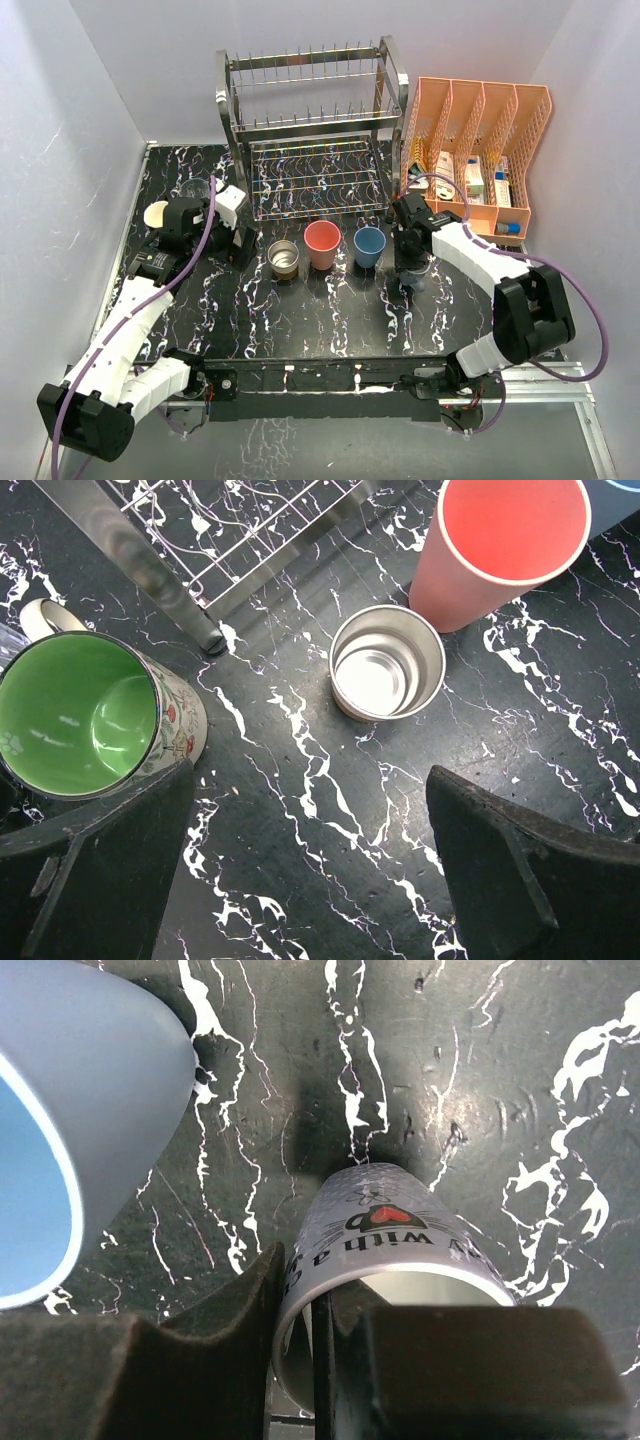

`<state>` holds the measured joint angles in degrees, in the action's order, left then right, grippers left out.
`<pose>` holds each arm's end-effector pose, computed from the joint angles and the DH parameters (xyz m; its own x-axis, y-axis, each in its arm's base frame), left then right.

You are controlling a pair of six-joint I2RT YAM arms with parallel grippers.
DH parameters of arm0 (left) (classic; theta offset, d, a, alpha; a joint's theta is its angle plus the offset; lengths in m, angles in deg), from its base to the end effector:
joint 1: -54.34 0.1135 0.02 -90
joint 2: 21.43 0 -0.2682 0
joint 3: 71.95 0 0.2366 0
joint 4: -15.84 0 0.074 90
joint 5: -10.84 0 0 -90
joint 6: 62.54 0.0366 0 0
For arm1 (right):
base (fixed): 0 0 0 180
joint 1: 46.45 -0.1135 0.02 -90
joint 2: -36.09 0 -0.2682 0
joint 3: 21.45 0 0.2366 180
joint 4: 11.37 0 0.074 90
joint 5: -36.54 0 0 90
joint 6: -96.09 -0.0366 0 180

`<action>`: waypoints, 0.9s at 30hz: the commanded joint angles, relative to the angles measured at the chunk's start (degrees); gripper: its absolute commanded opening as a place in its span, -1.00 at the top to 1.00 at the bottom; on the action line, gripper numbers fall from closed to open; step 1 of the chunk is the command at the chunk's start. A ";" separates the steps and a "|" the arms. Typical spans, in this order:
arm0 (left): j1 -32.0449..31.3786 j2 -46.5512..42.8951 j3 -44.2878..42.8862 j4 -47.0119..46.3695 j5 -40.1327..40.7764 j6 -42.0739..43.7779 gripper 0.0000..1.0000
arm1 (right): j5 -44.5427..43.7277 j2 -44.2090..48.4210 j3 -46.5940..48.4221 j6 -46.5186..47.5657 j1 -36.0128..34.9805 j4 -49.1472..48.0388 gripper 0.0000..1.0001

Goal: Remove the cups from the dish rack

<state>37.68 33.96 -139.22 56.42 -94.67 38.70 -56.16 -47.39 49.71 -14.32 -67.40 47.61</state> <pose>0.1840 -0.0653 0.3305 -0.3536 0.3019 -0.8854 0.5810 0.8126 0.0450 0.2398 0.0900 0.2248 -0.9487 0.0098 -0.3160 -0.0130 0.9975 0.0700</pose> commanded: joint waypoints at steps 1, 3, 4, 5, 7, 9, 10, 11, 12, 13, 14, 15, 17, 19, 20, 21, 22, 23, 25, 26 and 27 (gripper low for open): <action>0.04 -1.27 0.15 -1.75 -1.25 -1.09 -0.94 | 1.10 -1.64 2.24 3.33 -0.22 -5.05 0.85; 0.05 -1.06 0.17 -2.12 -1.44 -1.35 -0.94 | 1.82 -2.30 2.56 3.82 -0.23 -5.50 0.85; 0.05 -0.96 0.18 -2.34 -1.45 -1.43 -0.94 | 1.83 -2.57 2.71 4.10 -0.23 -5.73 0.84; 0.05 -0.90 0.23 -2.45 -1.46 -1.55 -0.94 | 1.90 -2.78 2.90 4.48 -0.23 -5.81 0.84; 0.05 -0.80 0.31 -2.88 -1.41 -1.53 -0.94 | 2.00 -2.93 3.02 4.98 -0.29 -6.28 0.85; 0.05 -0.79 0.41 -3.16 -1.45 -1.55 -0.94 | 2.13 -2.79 2.87 5.40 -0.40 -6.80 0.84; 0.05 -0.74 0.44 -3.27 -1.38 -1.53 -0.94 | 2.01 -2.63 2.85 5.52 -0.43 -7.10 0.80; 0.05 -0.73 0.46 -3.30 -1.27 -1.56 -0.94 | 1.92 -2.42 2.71 5.62 -0.57 -7.31 0.71; 0.03 -0.73 0.53 -3.37 -1.16 -1.59 -0.94 | 1.72 -2.28 2.59 5.70 -0.68 -7.49 0.66; 0.01 -0.73 0.53 -3.39 -1.07 -1.77 -0.94 | 1.58 -2.08 2.47 5.65 -0.77 -7.69 0.63; 0.04 -0.73 0.58 -3.38 -0.98 -1.90 -0.94 | 1.33 -1.70 2.36 5.56 -0.91 -7.91 0.61; 0.01 -0.73 0.65 -3.45 -0.82 -1.94 -0.94 | 1.00 -1.38 2.26 5.43 -1.09 -7.98 0.59; 0.04 -0.81 0.87 -3.90 -0.23 -1.97 -0.95 | 0.29 -0.65 2.16 5.17 -1.53 -8.06 0.56; 0.05 -0.92 0.98 -4.36 0.30 -2.09 -0.94 | -0.19 0.19 2.16 4.87 -1.93 -7.88 0.47; 0.02 -0.98 0.97 -4.45 0.43 -2.10 -0.94 | -0.57 0.69 2.22 4.79 -2.10 -7.72 0.43; 0.05 -0.95 0.98 -4.52 0.47 -2.15 -0.94 | -0.91 1.22 2.31 4.65 -2.22 -7.40 0.39; 0.05 -0.96 0.86 -4.52 0.48 -2.20 -0.94 | -1.33 1.81 2.40 4.56 -2.30 -7.15 0.34; 0.05 -1.06 0.86 -4.52 0.50 -2.31 -0.94 | -1.66 2.42 2.56 4.46 -2.37 -6.65 0.31; 0.05 -1.11 0.89 -4.53 0.48 -2.40 -0.94 | -2.18 3.72 3.30 4.37 -2.51 -5.64 0.27; 0.05 -1.16 0.98 -4.58 0.54 -2.49 -0.94 | -2.54 4.29 3.87 4.22 -2.52 -4.88 0.24; 0.04 -1.29 1.02 -4.58 0.66 -2.43 -0.94 | -2.95 5.04 4.57 4.06 -2.56 -4.01 0.20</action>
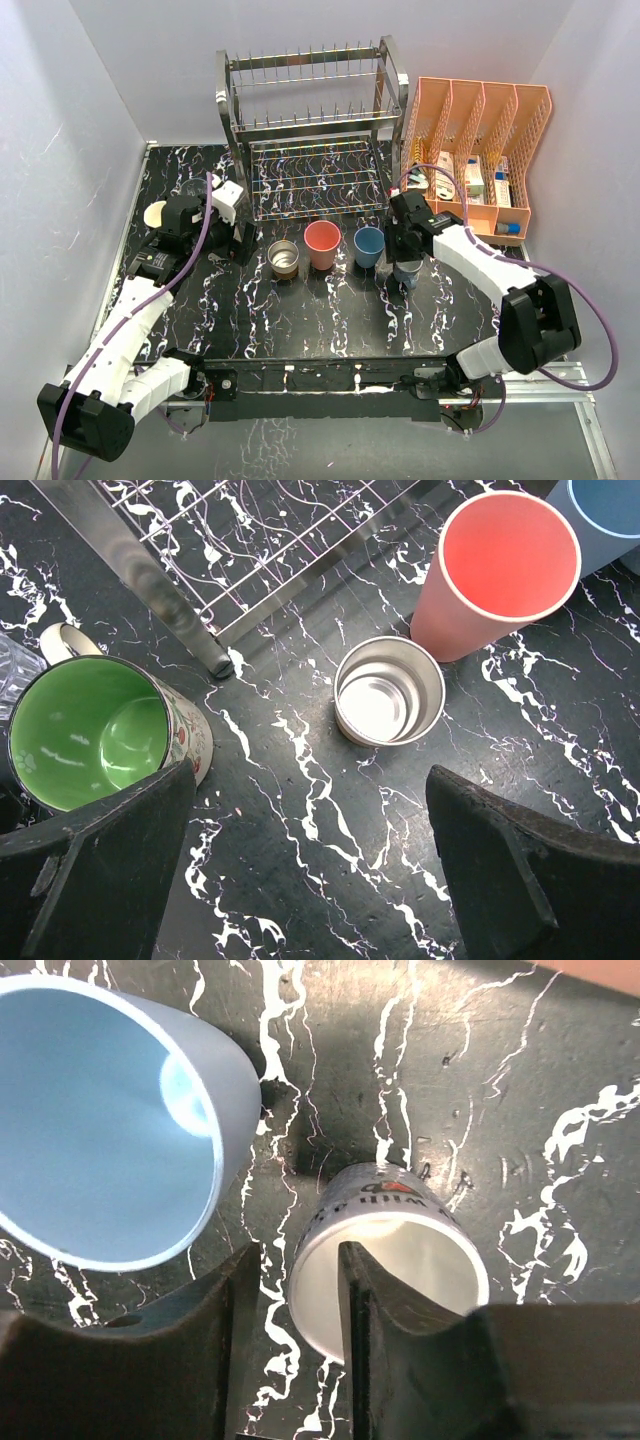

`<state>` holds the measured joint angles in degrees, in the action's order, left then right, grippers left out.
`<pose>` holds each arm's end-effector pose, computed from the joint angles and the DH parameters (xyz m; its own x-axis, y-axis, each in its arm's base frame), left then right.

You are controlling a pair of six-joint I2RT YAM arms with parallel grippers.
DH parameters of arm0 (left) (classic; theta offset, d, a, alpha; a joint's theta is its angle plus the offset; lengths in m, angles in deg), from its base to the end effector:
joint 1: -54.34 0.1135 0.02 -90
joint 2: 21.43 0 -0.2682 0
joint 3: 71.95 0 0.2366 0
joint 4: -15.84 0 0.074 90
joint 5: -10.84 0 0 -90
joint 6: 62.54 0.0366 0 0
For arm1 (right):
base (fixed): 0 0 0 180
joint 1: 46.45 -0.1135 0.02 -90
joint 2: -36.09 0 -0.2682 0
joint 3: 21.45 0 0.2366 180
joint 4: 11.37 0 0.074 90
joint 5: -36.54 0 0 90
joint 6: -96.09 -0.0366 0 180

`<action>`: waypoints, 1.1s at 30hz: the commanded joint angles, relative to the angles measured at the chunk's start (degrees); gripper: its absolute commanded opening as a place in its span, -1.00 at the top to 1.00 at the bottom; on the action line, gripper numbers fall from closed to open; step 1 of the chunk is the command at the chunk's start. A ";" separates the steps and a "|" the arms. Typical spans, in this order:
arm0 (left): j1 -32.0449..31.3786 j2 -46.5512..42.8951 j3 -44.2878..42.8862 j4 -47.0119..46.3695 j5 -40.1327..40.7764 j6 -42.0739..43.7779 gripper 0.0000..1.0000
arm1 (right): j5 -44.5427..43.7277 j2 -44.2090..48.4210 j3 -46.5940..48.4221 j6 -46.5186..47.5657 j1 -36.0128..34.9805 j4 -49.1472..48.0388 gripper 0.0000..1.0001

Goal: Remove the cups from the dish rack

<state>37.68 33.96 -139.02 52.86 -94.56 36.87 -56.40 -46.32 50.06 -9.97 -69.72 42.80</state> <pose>0.1870 -0.0661 0.3354 -0.3217 0.2608 -0.9102 0.5666 0.8233 0.0356 0.2428 0.1024 0.2344 -0.9042 -0.0881 -0.4179 -0.1296 0.9890 0.0719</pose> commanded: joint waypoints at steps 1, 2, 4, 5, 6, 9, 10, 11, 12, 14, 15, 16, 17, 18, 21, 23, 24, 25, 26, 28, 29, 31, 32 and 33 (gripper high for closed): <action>0.02 -1.36 0.87 -1.12 0.77 -0.62 -0.94 | -3.08 4.72 4.93 -0.48 -0.24 1.59 0.13; 0.03 -1.42 0.90 -1.21 1.00 -0.72 -0.94 | -3.38 5.58 5.83 -0.73 -0.24 2.43 0.04; 0.04 -1.47 1.14 -1.74 1.88 -1.20 -0.94 | -4.06 7.61 7.49 -1.48 -0.36 3.72 -0.10; 0.04 -1.51 1.33 -2.62 2.61 -1.85 -0.94 | -4.96 8.92 8.00 -1.95 -0.30 3.83 -0.20; 0.00 -1.43 1.62 -3.47 3.90 -2.65 -0.94 | -6.33 10.36 8.14 -2.52 -0.32 3.61 -0.30; 0.05 -1.34 3.29 -6.27 6.95 -3.43 -0.94 | -13.50 15.45 6.81 -5.03 -0.26 0.49 -0.74; 0.01 -1.46 4.06 -7.14 7.23 -2.18 -0.94 | -16.32 17.58 5.62 -5.81 -0.24 -1.30 -0.86; -0.01 -1.63 5.01 -7.76 7.43 -1.16 -0.94 | -18.98 20.38 4.22 -6.54 -0.25 -3.29 -0.94; 0.05 -1.93 6.38 -8.73 7.69 0.17 -0.94 | -21.44 22.33 2.56 -7.15 -0.21 -5.80 -0.96; 0.00 -2.64 9.39 -10.47 7.61 4.48 -0.94 | -26.30 25.80 -1.05 -8.10 0.01 -10.60 -0.96; -0.05 -3.19 10.85 -11.54 7.58 6.37 -0.94 | -28.65 27.08 -3.02 -8.30 0.25 -12.85 -0.97; -0.04 -3.53 12.01 -12.09 7.74 8.06 -0.94 | -30.65 28.17 -5.63 -8.38 0.63 -14.84 -0.96; -0.03 -3.67 12.86 -12.52 8.34 8.92 -0.94 | -32.19 28.99 -7.57 -8.30 0.88 -17.30 -0.96; -0.06 -3.63 13.53 -13.16 9.62 7.85 -0.94 | -33.74 29.79 -9.83 -8.25 1.12 -19.80 -0.97; 0.05 -5.29 17.30 -18.04 14.09 3.46 -0.94 | -38.06 31.56 -16.26 -7.70 1.57 -27.70 -0.96; 0.05 -8.76 21.10 -22.62 14.61 1.78 -0.94 | -40.89 32.09 -19.74 -8.38 2.13 -32.60 -0.96; 0.01 -10.77 23.17 -25.06 14.58 0.97 -0.94 | -41.67 32.21 -21.08 -8.70 2.65 -34.10 -0.96; 0.03 -13.16 25.35 -27.16 14.24 0.64 -0.95 | -42.19 32.18 -22.24 -9.24 3.20 -35.39 -0.96; -0.01 -15.43 27.39 -29.22 13.66 0.43 -0.94 | -42.49 32.10 -23.26 -9.78 3.83 -36.35 -0.96; 0.04 -19.88 31.55 -32.64 13.25 -0.01 -0.94 | -43.54 31.90 -25.12 -11.45 5.27 -38.00 -0.96; 0.05 -21.81 33.35 -33.82 13.79 -0.69 -0.94 | -43.96 31.76 -26.06 -12.07 6.00 -38.90 -0.96; 0.02 -25.10 36.73 -36.68 16.23 -3.16 -0.95 | -44.57 31.43 -28.15 -12.59 7.50 -41.65 -0.96; 0.05 -26.32 38.45 -38.28 17.83 -4.20 -0.94 | -44.60 31.17 -29.14 -12.41 8.32 -43.75 -0.96; 0.05 -27.26 40.00 -40.62 19.23 -4.81 -0.95 | -44.42 30.71 -30.18 -11.87 9.13 -46.01 -0.96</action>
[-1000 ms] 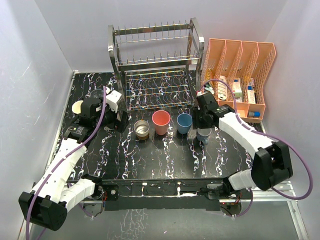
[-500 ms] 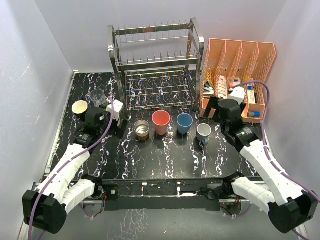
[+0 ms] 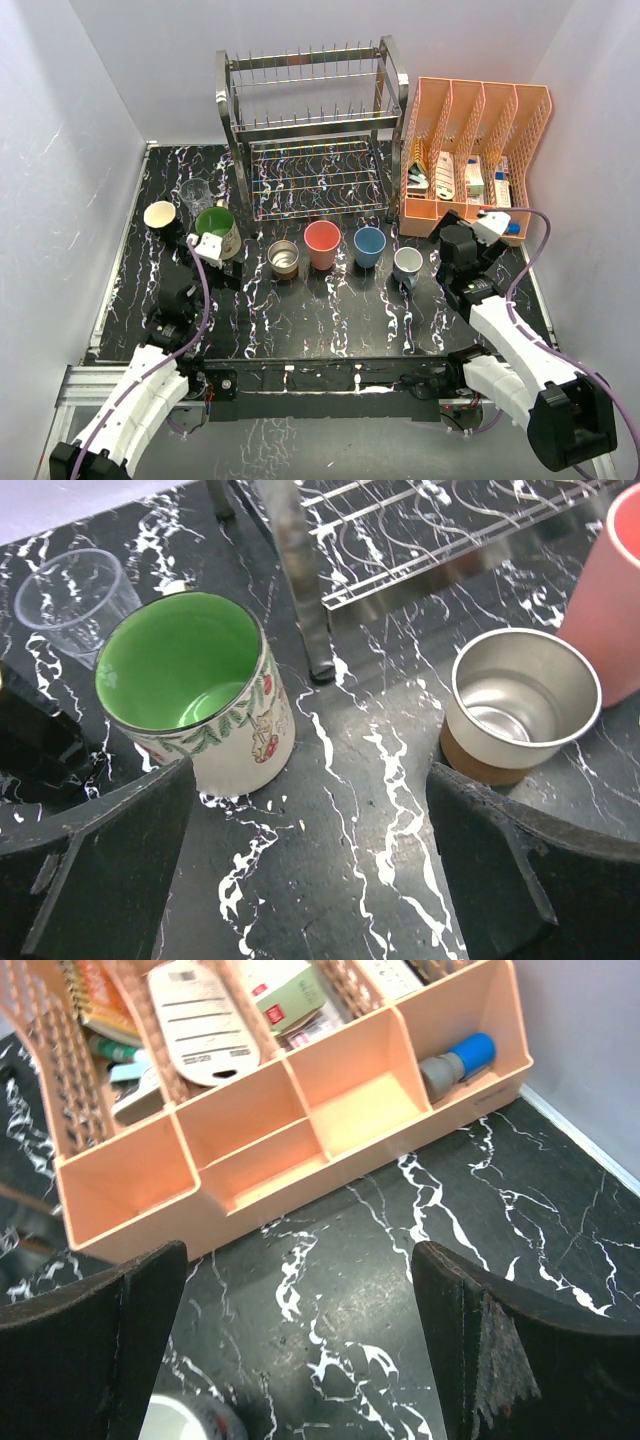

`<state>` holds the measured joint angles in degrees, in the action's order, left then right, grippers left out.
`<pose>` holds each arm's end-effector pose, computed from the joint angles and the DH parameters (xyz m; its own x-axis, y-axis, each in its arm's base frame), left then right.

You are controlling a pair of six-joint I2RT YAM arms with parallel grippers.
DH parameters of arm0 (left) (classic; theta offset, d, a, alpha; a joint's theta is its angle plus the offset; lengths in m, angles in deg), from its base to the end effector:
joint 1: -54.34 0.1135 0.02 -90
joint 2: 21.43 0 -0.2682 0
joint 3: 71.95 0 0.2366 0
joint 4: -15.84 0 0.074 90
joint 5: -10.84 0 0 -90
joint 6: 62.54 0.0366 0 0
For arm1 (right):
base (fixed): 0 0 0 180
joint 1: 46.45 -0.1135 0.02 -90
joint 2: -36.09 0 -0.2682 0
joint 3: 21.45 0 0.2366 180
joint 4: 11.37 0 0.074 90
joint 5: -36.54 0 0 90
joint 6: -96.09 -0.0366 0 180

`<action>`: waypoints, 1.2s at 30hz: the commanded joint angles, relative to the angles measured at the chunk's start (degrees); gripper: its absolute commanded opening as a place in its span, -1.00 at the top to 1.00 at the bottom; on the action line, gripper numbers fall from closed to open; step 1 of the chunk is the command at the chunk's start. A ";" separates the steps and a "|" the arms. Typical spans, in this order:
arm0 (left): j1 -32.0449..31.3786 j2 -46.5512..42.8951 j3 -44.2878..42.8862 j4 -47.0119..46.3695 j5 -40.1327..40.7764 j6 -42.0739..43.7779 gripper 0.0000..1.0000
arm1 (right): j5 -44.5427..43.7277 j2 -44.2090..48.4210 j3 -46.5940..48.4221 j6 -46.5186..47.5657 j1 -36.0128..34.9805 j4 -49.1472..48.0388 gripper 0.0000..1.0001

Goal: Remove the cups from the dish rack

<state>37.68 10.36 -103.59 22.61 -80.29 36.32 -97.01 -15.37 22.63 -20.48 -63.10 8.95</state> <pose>0.1324 -0.0404 0.2408 -0.0670 0.1808 -0.9812 0.3195 0.9355 0.1506 0.1764 0.0264 0.2462 -0.2298 0.2697 -0.9351 0.5362 0.8370 0.1096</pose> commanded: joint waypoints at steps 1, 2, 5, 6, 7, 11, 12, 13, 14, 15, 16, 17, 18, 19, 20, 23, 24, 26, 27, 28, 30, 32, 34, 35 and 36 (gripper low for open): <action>0.10 -4.16 6.15 -12.46 6.55 -4.62 -0.95 | -3.67 -0.89 -3.67 -0.57 3.18 -14.35 -0.96; 0.12 -4.31 7.62 -14.51 8.09 -4.71 -0.94 | -3.53 -2.03 -4.59 0.08 3.84 -16.43 -0.96; 0.10 -1.79 10.93 -21.41 12.12 -3.97 -0.94 | -2.67 -5.51 -5.44 1.10 6.21 -20.45 -0.96; 0.14 -0.17 11.53 -23.53 13.39 -3.38 -0.94 | -2.33 -6.19 -6.10 1.03 7.02 -21.95 -0.96; 0.14 2.03 11.99 -25.57 14.80 -2.87 -0.94 | -1.80 -6.57 -7.01 1.00 7.79 -24.16 -0.96; 0.14 12.49 12.99 -34.84 19.96 -0.65 -0.94 | 0.88 -7.08 -12.68 1.22 10.39 -34.22 -0.96; 0.26 14.76 13.40 -37.28 20.56 -0.41 -0.94 | 1.16 -7.45 -13.55 1.96 10.72 -36.30 -0.96; 0.31 16.98 13.80 -40.05 20.97 -0.30 -0.94 | 1.49 -8.09 -14.24 3.02 10.89 -38.03 -0.96; 0.36 18.88 14.23 -42.61 21.13 -0.65 -0.94 | 1.80 -8.86 -14.66 4.10 10.95 -39.49 -0.97; 0.47 20.88 14.65 -44.79 20.84 -1.07 -0.94 | 2.09 -9.72 -15.01 5.07 11.01 -40.69 -0.96; 0.61 22.56 15.11 -47.18 20.23 -1.53 -0.94 | 2.49 -10.50 -15.28 6.12 11.11 -41.84 -0.96; 0.77 24.49 15.76 -49.71 19.27 -1.97 -0.94 | 2.88 -11.18 -15.58 7.04 11.22 -42.83 -0.96; 1.11 26.02 16.40 -52.15 18.02 -2.49 -0.94 | 3.31 -11.85 -15.77 7.56 11.41 -43.72 -0.96; 1.60 27.29 16.90 -53.84 16.41 -3.37 -0.94 | 3.75 -12.52 -16.03 7.93 11.69 -44.48 -0.96; 1.98 28.10 17.21 -54.84 15.02 -4.19 -0.94 | 4.51 -13.10 -16.15 8.36 11.93 -45.26 -0.96; 3.00 30.88 17.85 -57.99 12.46 -4.70 -0.94 | 7.20 -15.95 -16.75 9.49 12.90 -48.03 -0.96; 3.51 32.72 17.68 -59.09 11.66 -4.55 -0.94 | 7.99 -16.90 -16.88 9.58 13.35 -48.90 -0.96; 4.97 36.07 16.19 -59.90 10.01 -4.35 -0.94 | 9.50 -19.06 -17.14 9.58 14.10 -51.12 -0.96; 5.95 38.03 15.39 -60.58 8.80 -4.34 -0.94 | 10.16 -20.17 -17.12 9.77 14.47 -52.82 -0.96; 6.99 40.34 14.66 -62.45 7.21 -4.37 -0.94 | 10.60 -21.26 -16.97 9.80 14.71 -53.99 -0.97; 9.70 44.81 13.27 -66.28 3.64 -4.83 -0.94 | 11.66 -23.19 -16.66 10.00 15.09 -55.95 -0.96; 12.18 48.15 11.61 -66.89 0.56 -4.75 -0.94 | 13.08 -24.80 -16.33 10.21 15.36 -57.74 -0.96; 14.16 49.21 10.34 -65.60 -1.62 -5.02 -0.94 | 13.97 -26.08 -16.29 10.55 15.41 -59.33 -0.96; 15.32 50.12 10.43 -66.72 -3.73 -5.45 -0.94 | 14.31 -26.73 -16.31 10.72 15.40 -60.01 -0.96; 16.29 51.23 10.83 -68.67 -5.12 -5.58 -0.94 | 14.47 -27.28 -16.36 10.79 15.41 -60.58 -0.96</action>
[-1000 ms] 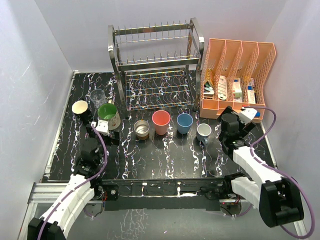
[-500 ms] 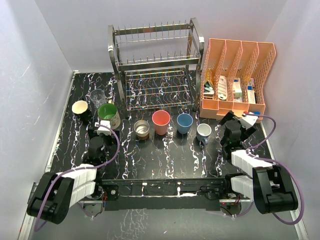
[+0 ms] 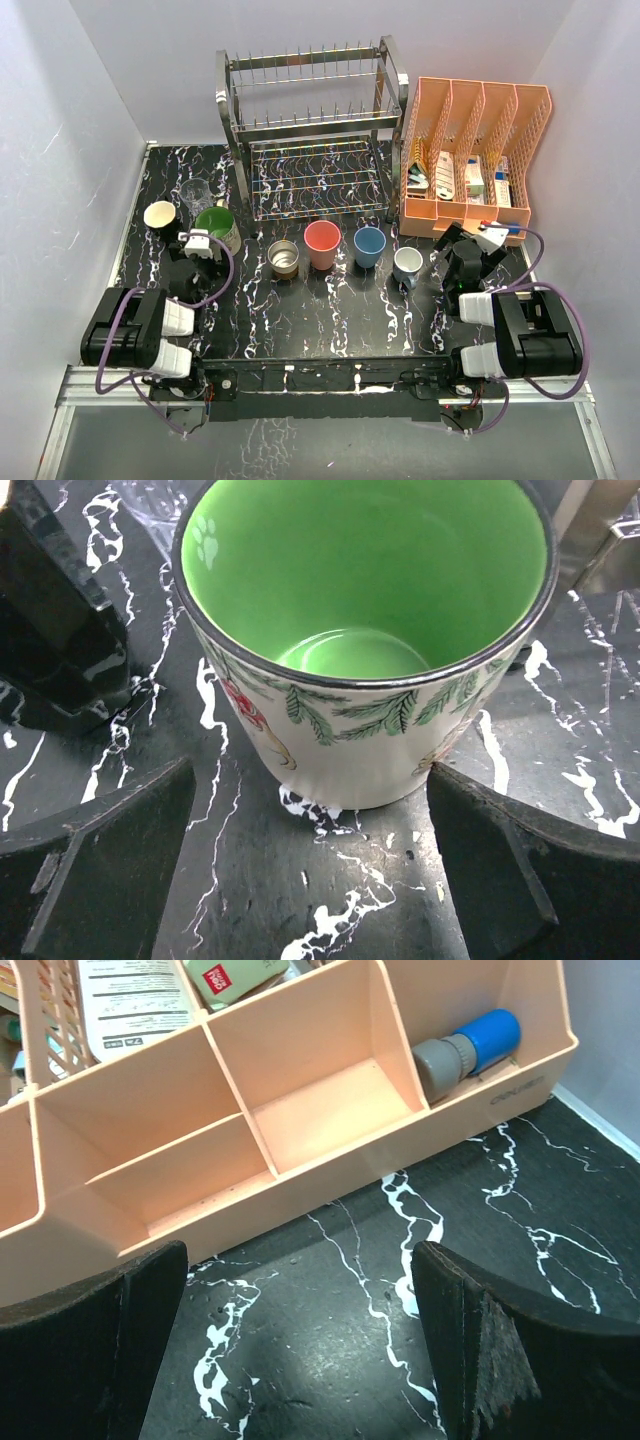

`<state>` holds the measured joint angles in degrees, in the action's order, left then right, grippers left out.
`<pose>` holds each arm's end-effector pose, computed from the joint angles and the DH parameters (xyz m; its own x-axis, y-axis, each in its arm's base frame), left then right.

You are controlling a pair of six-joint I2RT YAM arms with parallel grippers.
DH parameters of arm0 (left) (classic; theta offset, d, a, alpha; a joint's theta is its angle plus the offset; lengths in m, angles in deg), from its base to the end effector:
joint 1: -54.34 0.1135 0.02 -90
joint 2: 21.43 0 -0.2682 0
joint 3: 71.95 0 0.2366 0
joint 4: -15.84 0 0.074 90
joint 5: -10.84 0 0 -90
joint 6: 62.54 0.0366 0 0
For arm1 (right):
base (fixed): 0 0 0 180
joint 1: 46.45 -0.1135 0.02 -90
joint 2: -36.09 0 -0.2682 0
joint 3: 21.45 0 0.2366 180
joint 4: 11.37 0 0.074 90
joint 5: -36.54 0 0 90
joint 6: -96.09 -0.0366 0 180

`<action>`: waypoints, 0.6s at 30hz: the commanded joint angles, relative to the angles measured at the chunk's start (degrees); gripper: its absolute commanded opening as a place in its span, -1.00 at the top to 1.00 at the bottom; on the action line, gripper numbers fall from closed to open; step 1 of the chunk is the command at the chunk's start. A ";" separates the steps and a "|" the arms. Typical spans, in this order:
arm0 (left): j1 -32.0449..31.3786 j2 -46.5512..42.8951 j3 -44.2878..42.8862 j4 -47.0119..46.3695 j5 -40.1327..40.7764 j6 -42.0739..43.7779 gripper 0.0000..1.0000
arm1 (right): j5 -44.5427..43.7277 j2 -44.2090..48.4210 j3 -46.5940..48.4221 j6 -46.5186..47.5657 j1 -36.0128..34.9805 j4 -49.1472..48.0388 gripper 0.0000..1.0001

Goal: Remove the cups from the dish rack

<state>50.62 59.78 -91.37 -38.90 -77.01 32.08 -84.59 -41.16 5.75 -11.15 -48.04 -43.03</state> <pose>0.2003 -0.0116 0.1565 -0.1198 0.0885 -0.9888 0.0375 0.9957 0.0845 0.2131 -0.0130 0.1605 -0.1629 0.2493 -0.9546 0.5391 0.8328 0.1255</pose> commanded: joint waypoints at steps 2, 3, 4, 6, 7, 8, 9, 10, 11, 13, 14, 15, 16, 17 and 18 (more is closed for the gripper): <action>4.50 4.16 -0.99 -10.33 -9.11 -2.18 -0.94 | 2.47 -2.36 -0.04 1.58 0.37 -10.01 -0.96; 5.03 5.40 -0.98 -11.66 -9.19 -2.59 -0.94 | 2.73 -2.49 -0.24 1.68 0.43 -10.58 -0.96; 5.49 6.76 -0.98 -13.01 -9.63 -2.78 -0.94 | 2.92 -2.65 -0.29 1.86 0.33 -11.02 -0.96; 6.07 9.76 -0.90 -16.52 -10.52 -2.99 -0.94 | 3.73 -3.00 -0.29 2.26 0.43 -11.46 -0.97; 6.14 11.25 -0.56 -18.03 -10.80 -2.92 -0.94 | 4.29 -3.19 -0.34 2.60 0.44 -11.81 -0.96; 6.25 12.78 -0.15 -20.01 -11.44 -2.75 -0.94 | 4.80 -3.43 -0.44 2.90 0.44 -12.31 -0.96; 6.25 14.52 0.41 -22.57 -11.64 -2.64 -0.94 | 5.23 -3.76 -0.51 3.25 0.44 -12.85 -0.96; 6.22 16.43 0.77 -25.86 -11.73 -2.71 -0.94 | 5.62 -4.19 -0.60 3.46 0.44 -13.54 -0.96; 6.22 17.48 0.97 -27.95 -11.63 -2.88 -0.94 | 5.95 -4.67 -0.74 3.65 0.44 -14.42 -0.96; 6.59 15.81 0.92 -25.26 -10.58 -3.39 -0.95 | 7.49 -5.73 -1.03 4.77 0.44 -16.52 -0.96; 6.75 15.07 0.73 -23.94 -9.92 -3.78 -0.95 | 9.18 -5.90 -1.23 5.72 0.44 -17.32 -0.96; 6.91 15.27 0.62 -23.91 -9.44 -4.14 -0.94 | 11.82 -6.24 -1.34 6.98 0.44 -18.05 -0.96; 6.97 15.96 0.67 -24.90 -9.29 -4.32 -0.94 | 13.80 -6.62 -1.47 7.62 0.44 -18.78 -0.96; 7.04 16.63 0.87 -26.48 -9.44 -4.37 -0.94 | 15.64 -7.05 -1.64 9.32 0.44 -19.76 -0.96; 7.09 16.53 1.06 -26.52 -9.99 -4.38 -0.95 | 19.32 -7.63 -1.89 10.74 0.44 -21.26 -0.96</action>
<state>57.07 76.63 -90.72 -58.77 -86.52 28.85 -75.15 -47.48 4.68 -6.25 -47.82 -55.33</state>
